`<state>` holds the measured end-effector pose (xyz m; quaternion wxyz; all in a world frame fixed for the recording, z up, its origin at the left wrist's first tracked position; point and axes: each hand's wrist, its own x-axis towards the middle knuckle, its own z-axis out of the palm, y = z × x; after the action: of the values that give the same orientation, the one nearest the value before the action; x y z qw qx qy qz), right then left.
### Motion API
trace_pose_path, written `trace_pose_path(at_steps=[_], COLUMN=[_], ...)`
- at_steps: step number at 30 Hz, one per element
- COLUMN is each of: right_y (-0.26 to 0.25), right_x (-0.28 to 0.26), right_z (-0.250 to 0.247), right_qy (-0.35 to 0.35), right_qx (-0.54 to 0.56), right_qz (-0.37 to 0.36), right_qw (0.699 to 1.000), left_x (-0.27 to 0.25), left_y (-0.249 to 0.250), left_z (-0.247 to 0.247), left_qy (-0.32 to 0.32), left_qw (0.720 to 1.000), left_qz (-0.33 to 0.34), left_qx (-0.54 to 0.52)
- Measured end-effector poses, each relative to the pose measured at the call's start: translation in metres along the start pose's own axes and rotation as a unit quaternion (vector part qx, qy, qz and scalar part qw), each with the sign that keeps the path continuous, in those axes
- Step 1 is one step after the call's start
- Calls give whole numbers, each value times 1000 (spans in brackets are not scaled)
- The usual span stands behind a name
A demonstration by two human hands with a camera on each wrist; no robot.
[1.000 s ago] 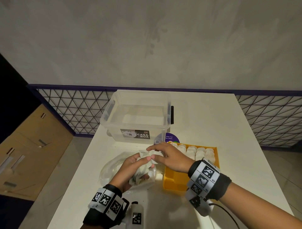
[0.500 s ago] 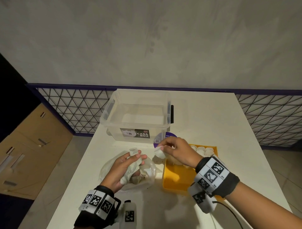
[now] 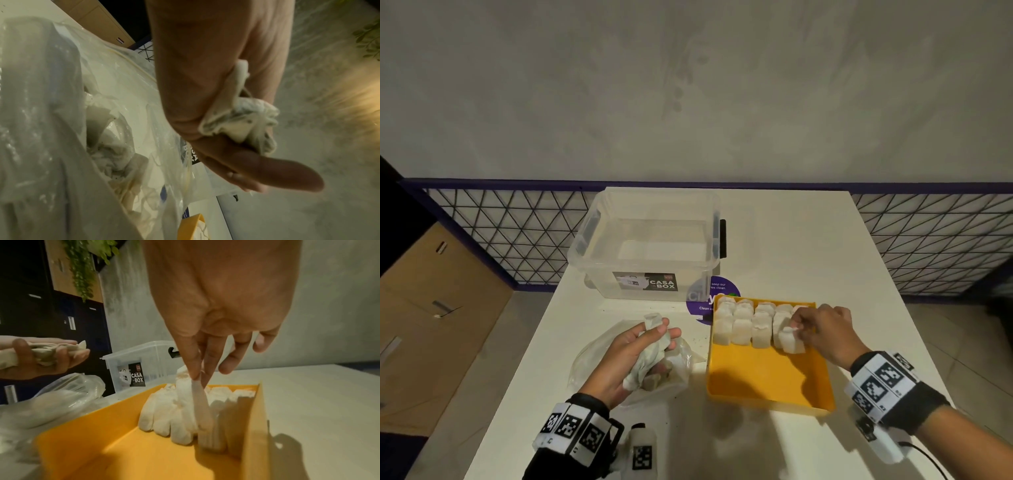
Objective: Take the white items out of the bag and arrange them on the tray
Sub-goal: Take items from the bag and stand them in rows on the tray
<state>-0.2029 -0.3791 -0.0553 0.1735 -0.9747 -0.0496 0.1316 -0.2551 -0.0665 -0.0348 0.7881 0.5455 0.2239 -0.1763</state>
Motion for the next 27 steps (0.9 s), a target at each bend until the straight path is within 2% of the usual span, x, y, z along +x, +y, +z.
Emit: trace_pose_path(at_steps=[5,11,15,18,20,23,25,27], right_y=[-1,-3,-3,-12,-24,-55,-77,-102], right_x=[5,13,18,19,17,11,9,7], right_z=[22,30,26,20,13,0,-5,-9], right_qy=[15,54,71,74,75,90,82,60], right_qx=[17,-173,-227,-216,-195,-140,-69,-5], right_qz=[34,10,17,21,-2,-88,-152,-183], right_qw=[999,983,971,973,978,982,983,981], left_x=[1,-2,-1,1,3,6,6,7], left_y=[-1,-2,-2,-2,-3,-5,-5,-5], left_z=[4,4,7,7,7,7,9,11], left_qy=[-2,-13,-18,-33,-48,-61,-63,-62], left_qw=[1000,999,999,998,998,997,996,997], left_qz=[-19,-17,-21,-33,-34,-26,-19,-10], left_qx=[-4,44,39,29,27,43,52,54])
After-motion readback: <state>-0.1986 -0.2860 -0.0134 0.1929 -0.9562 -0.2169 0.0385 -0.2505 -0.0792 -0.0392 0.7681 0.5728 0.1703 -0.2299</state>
